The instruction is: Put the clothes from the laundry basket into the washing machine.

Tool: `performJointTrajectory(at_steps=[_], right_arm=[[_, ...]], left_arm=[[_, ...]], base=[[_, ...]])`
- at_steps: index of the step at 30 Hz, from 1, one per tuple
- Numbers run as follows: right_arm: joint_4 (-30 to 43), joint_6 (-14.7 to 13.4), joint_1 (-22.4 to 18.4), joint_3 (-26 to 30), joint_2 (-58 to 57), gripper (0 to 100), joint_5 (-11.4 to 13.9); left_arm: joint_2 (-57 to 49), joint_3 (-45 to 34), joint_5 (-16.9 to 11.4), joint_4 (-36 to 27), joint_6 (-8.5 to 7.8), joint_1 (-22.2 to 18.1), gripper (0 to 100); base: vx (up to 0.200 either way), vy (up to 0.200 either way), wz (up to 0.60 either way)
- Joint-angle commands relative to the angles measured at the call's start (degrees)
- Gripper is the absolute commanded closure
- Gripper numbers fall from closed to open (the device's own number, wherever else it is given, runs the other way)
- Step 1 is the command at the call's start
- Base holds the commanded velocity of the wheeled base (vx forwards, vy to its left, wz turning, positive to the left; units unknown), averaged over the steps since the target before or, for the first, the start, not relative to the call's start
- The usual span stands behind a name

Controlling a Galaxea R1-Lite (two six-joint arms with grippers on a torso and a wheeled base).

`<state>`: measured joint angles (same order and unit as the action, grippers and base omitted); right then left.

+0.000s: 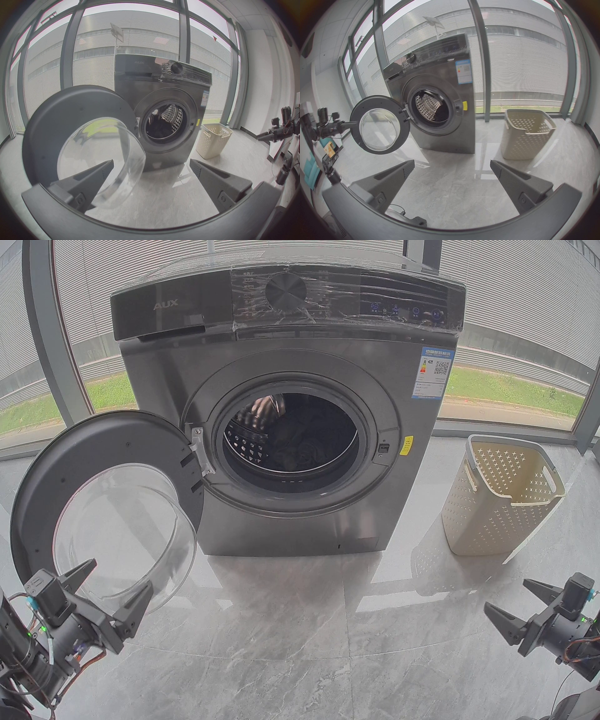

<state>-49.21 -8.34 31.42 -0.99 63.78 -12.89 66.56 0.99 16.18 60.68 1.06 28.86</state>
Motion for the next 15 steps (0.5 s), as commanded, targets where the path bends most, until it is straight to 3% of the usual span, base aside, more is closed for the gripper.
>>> performJointTrajectory(at_steps=[1,3,5,6,7,11,14,15], right_arm=[[17.75,-0.71,-5.31,0.99,-23.26,0,-1.26],[23.99,-0.80,-8.92,0.99,-29.68,0,-1.09],[29.97,-0.63,-13.75,0.99,-37.41,0,-0.83],[30.67,-0.54,-14.45,0.99,-38.47,0,-0.74],[34.71,-0.19,-17.97,0.99,-44.01,0,1.02],[46.66,0.78,-25.26,0.81,-58.60,0,9.55],[46.58,0.52,-25.53,0.64,-58.07,0,8.75],[45.96,1.83,-25.53,0.90,-57.72,0,5.24]], left_arm=[[-24.64,-0.99,0.61,-17.79,0.26,-1.70,0],[-31.84,-0.99,0.26,-25.18,0.52,-2.93,0],[-37.38,-0.99,0.26,-34.05,0.35,-8.03,0],[-38.08,-0.99,0.17,-35.11,0.35,-8.82,0],[-41.69,-0.99,-0.18,-39.42,0.35,-12.16,0],[-48.63,-0.99,-2.91,-44.78,-0.45,-18.84,0],[-52.32,-0.99,-4.05,-47.85,-0.18,-21.82,0],[-59.62,-0.99,-6.07,-55.85,0.61,-24.37,0]], base=[[0.000,0.000,0.00],[0.000,0.000,0.00],[0.000,0.000,0.00],[0.000,0.000,0.00],[0.000,0.000,0.00],[0.000,0.000,0.00],[0.000,0.000,0.00],[0.000,0.000,0.00]])
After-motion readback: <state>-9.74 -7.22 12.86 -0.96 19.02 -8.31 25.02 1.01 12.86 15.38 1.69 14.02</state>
